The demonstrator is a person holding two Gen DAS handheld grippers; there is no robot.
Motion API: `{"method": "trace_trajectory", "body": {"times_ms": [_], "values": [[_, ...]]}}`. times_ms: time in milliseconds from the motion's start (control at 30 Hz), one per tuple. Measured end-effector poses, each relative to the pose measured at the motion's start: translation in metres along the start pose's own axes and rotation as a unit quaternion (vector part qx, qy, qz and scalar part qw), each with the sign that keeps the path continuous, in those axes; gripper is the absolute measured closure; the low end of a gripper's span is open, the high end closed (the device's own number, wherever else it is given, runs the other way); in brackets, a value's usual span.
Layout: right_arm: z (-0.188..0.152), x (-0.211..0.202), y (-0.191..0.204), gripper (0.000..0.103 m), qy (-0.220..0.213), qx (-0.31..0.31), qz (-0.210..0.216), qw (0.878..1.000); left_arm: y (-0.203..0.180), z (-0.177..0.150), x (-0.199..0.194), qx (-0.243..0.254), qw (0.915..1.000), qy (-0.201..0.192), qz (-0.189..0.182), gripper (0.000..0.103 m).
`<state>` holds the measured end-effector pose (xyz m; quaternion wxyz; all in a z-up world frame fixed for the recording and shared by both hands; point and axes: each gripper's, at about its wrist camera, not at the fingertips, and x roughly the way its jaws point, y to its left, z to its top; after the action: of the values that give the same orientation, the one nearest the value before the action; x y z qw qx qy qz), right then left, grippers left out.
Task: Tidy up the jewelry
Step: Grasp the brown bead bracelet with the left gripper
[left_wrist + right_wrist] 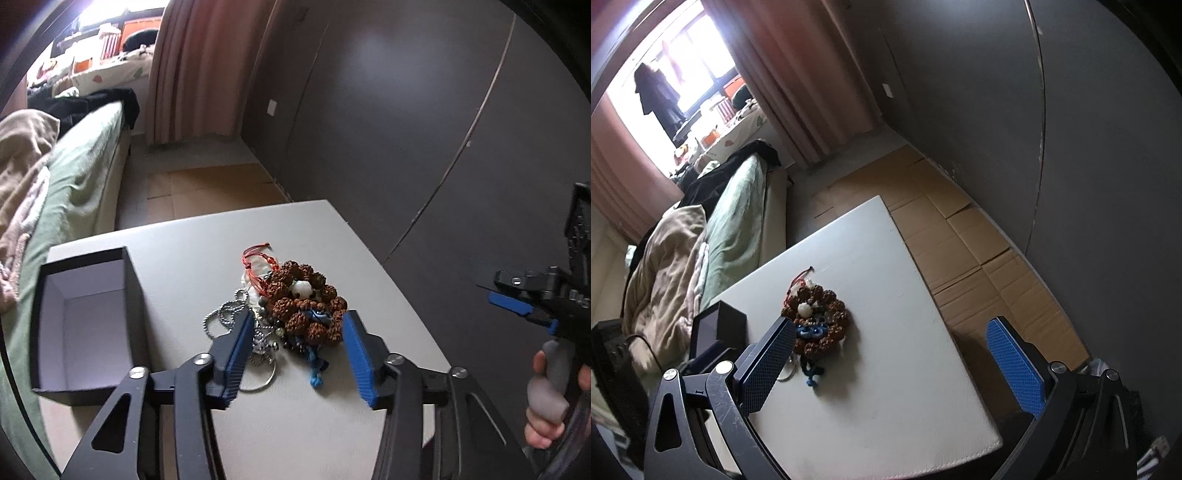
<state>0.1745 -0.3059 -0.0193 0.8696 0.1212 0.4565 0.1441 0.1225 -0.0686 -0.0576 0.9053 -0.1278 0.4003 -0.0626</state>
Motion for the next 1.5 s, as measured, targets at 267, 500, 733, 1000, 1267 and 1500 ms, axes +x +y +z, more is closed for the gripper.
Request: {"method": "trace_trajectory", "body": {"times_ms": [267, 500, 733, 1000, 1267, 1500], "values": [[0.009, 0.007, -0.005, 0.0, 0.002, 0.013, 0.009, 1.0, 0.003, 0.004, 0.041, -0.013, 0.9993, 0.029, 0.019, 0.067], [0.014, 0.013, -0.006, 0.0, 0.008, 0.024, 0.014, 1.0, 0.013, 0.005, 0.063, -0.034, 0.9984, 0.042, 0.019, 0.068], [0.013, 0.016, 0.0, 0.0, 0.016, 0.016, 0.021, 1.0, 0.017, 0.004, 0.069, -0.054, 0.9971, 0.054, -0.009, 0.074], [0.011, 0.016, 0.002, 0.0, 0.018, 0.013, 0.02, 1.0, 0.012, 0.003, 0.045, -0.047, 0.997, 0.043, -0.044, 0.083], [0.001, 0.016, 0.014, 0.0, 0.025, -0.005, 0.021, 0.999, 0.009, 0.004, 0.01, -0.041, 0.9966, 0.015, -0.071, 0.084], [-0.008, 0.018, 0.022, 0.0, 0.032, -0.009, 0.032, 0.999, 0.008, 0.004, -0.026, -0.033, 0.9963, -0.016, -0.078, 0.084]]}}
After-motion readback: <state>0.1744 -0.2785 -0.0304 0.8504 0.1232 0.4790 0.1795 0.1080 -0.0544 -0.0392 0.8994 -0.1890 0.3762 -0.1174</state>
